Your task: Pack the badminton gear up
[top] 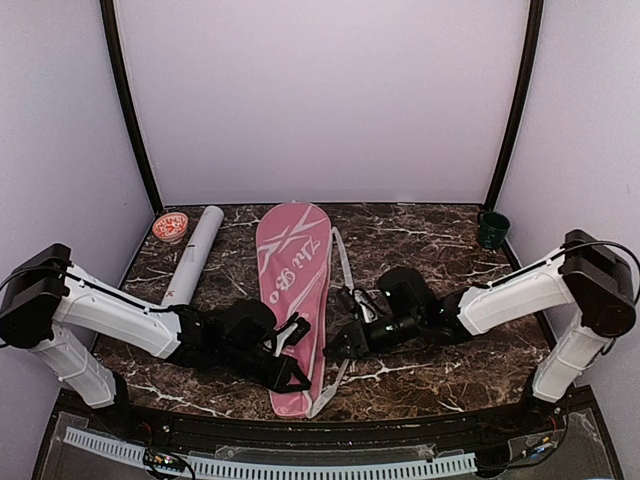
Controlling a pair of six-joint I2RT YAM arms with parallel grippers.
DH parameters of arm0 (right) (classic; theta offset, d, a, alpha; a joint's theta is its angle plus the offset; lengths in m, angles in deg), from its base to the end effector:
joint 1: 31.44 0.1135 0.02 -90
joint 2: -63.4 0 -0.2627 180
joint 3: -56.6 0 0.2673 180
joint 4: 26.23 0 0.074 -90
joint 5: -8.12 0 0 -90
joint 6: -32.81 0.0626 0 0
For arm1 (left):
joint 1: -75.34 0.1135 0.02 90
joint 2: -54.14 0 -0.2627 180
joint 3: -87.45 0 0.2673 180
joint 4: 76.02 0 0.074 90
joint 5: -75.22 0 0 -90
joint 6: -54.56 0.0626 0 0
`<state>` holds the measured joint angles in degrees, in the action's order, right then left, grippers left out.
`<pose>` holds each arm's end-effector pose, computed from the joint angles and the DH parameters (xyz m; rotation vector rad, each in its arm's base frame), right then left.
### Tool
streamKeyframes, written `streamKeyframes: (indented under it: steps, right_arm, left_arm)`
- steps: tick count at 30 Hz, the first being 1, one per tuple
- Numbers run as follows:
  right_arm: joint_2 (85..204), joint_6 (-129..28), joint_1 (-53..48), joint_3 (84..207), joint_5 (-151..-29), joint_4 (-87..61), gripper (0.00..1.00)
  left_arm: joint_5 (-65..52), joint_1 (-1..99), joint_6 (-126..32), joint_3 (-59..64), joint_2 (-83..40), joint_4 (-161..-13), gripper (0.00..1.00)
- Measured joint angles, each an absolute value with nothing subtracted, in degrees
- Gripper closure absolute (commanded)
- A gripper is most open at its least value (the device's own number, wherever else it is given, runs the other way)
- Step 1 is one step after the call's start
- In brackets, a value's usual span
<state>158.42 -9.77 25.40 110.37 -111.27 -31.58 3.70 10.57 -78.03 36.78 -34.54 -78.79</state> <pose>0.1647 0.3082 0.1236 -0.5516 2.5222 1.4435 0.1208 -0.3029 0.1244 0.6938 2.5272 -1.2164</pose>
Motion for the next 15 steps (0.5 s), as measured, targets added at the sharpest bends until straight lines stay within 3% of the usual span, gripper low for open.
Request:
streamKeyframes:
  steps: [10, 15]
  right_arm:
    - [151.23, -20.02, 13.62, 112.88, -104.49, -19.95, 0.69]
    - [151.12, -20.98, 8.31, 112.88, -103.47, -18.81, 0.69]
  left_arm:
    - [-2.4, 10.78, -75.93, 37.9, -27.5, -93.85, 1.0]
    - [-9.63, 12.86, -75.56, 38.16, -20.97, -103.25, 0.75]
